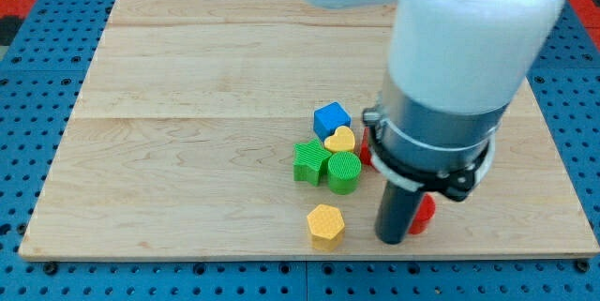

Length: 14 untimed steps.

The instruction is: Push the yellow hexagon towards center

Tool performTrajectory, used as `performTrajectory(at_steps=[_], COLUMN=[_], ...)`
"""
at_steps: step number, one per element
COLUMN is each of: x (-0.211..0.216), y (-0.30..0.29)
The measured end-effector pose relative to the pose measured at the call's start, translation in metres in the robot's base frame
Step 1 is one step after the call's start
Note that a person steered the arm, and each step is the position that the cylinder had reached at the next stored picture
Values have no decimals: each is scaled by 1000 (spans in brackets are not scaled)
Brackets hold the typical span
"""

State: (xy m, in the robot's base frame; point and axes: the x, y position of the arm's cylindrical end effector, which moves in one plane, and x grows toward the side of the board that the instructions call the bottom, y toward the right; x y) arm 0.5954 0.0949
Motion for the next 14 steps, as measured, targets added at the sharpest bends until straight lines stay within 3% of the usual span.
performTrajectory(at_steps=[4, 6, 7, 9, 10, 11, 12, 14], x=[7, -18, 11, 24, 18, -3, -38, -56], y=[83, 5, 2, -2, -67, -146, -181, -181])
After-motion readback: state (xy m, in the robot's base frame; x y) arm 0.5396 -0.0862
